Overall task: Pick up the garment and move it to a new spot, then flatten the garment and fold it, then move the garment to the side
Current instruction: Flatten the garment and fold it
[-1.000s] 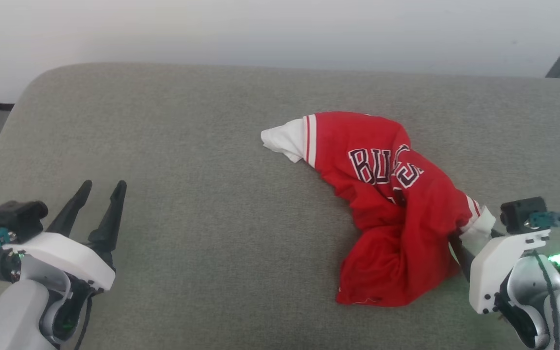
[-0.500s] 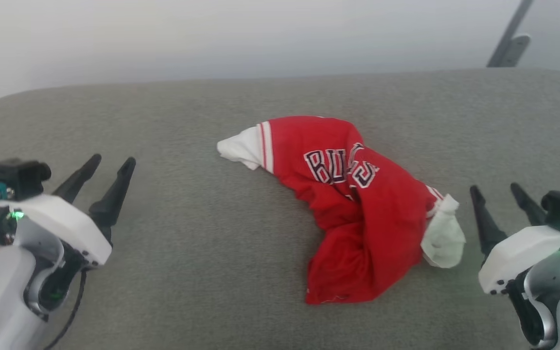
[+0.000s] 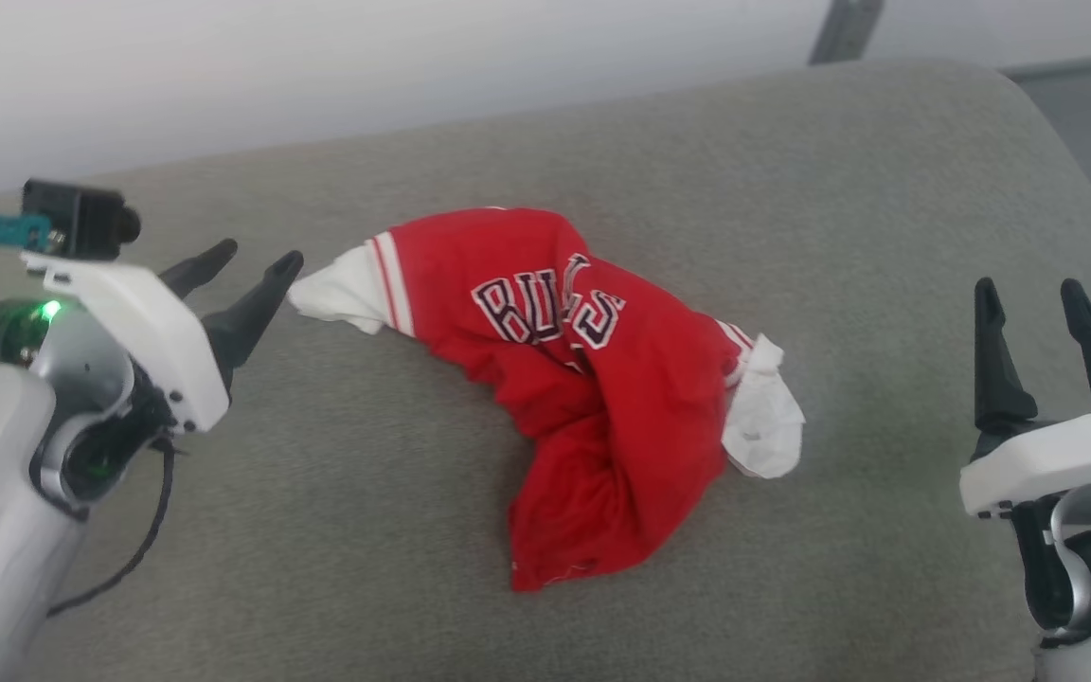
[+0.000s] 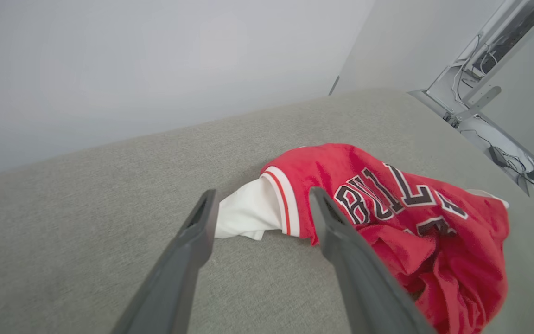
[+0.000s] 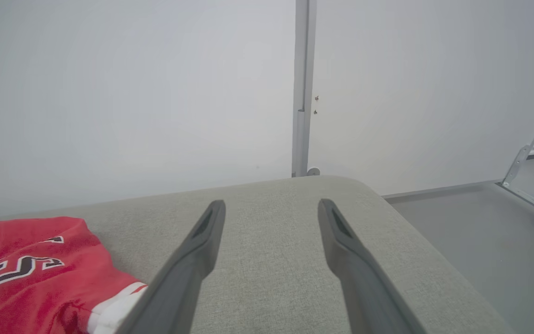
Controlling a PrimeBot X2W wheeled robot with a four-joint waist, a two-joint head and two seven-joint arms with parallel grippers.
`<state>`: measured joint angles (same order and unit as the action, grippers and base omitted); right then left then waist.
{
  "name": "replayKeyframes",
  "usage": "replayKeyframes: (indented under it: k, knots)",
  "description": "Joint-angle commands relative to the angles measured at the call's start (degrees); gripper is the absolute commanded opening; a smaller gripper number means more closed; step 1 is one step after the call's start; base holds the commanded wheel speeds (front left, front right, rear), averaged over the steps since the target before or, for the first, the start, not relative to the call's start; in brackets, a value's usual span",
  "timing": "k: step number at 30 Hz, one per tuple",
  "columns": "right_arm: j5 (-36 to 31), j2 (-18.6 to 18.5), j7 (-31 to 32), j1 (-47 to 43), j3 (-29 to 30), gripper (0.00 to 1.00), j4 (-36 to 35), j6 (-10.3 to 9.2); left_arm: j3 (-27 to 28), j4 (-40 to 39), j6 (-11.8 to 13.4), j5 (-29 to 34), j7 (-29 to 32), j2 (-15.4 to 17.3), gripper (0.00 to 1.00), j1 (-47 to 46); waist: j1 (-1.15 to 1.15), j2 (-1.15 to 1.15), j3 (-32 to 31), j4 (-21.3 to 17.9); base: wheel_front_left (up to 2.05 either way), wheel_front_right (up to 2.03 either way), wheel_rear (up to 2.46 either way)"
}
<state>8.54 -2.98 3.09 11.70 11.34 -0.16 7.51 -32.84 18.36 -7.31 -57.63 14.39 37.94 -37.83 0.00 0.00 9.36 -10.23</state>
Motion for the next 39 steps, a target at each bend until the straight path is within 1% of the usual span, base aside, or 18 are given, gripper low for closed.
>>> replayKeyframes:
  k: [1,10,14,16,23,29,30,31,32,36,39]
  knots:
    - [0.6,0.1,-0.9,0.8,-0.4,1.00,0.4,-0.03,-0.3,0.5,-0.2,-0.4,1.2,-0.1,1.00,-1.5,0.00,0.00,1.6,-1.9,0.00,0.00,0.00]
    - [2.8,0.1,-6.0,3.0,-0.8,1.00,3.4,-0.03,-4.5,7.1,0.4,-0.3,12.8,-2.1,1.00,-9.0,0.00,0.00,5.6,-6.6,0.00,0.00,0.00]
    - [4.2,0.1,-8.4,3.6,-1.3,1.00,4.5,-0.03,-5.8,10.8,0.8,0.0,16.4,-2.9,1.00,-11.4,0.00,0.00,7.4,-8.4,0.00,0.00,0.00]
    - [5.0,0.1,-9.5,4.1,-1.6,1.00,5.3,-0.03,-6.1,13.0,1.5,-0.7,18.4,-3.3,1.00,-12.1,0.00,0.00,8.1,-9.2,0.00,0.00,0.00]
    - [6.4,0.1,-11.8,5.2,-2.9,1.00,7.1,-0.03,-7.6,18.8,2.3,0.0,21.6,-4.9,1.00,-14.4,0.00,0.00,10.6,-10.8,0.00,0.00,0.00]
    - [7.4,0.1,-13.0,6.3,-4.7,1.00,8.5,-0.03,-10.4,25.8,1.6,2.5,21.7,-6.5,1.00,-15.0,0.00,0.00,12.6,-12.1,0.00,0.00,0.00]
    - [7.6,0.1,-13.2,6.5,-4.9,1.00,8.7,-0.03,-10.8,26.9,1.5,2.8,21.5,-6.7,0.83,-14.9,0.00,0.00,12.7,-12.2,0.00,0.00,0.00]
    - [7.6,0.1,-13.4,6.5,-5.0,1.00,8.9,-0.03,-11.2,27.9,1.3,3.0,21.4,-6.9,0.05,-14.9,0.00,0.00,12.8,-12.3,0.00,0.00,0.00]
    - [7.6,0.1,-13.5,6.6,-5.1,1.00,9.0,-0.03,-11.3,28.9,1.2,2.8,21.4,-7.2,0.00,-14.9,0.00,0.00,12.8,-12.3,0.00,0.00,0.00]
    - [7.1,0.1,-14.0,6.3,-4.7,1.00,9.4,-0.03,-12.1,31.1,0.4,1.7,21.7,-7.8,0.00,-14.3,0.00,0.00,12.3,-11.8,0.00,0.00,0.00]
    - [6.6,0.1,-13.8,5.5,-3.8,1.00,9.4,-0.03,-11.7,31.8,0.1,0.4,21.7,-7.4,0.00,-13.7,0.00,0.00,11.3,-10.8,0.00,0.00,0.00]
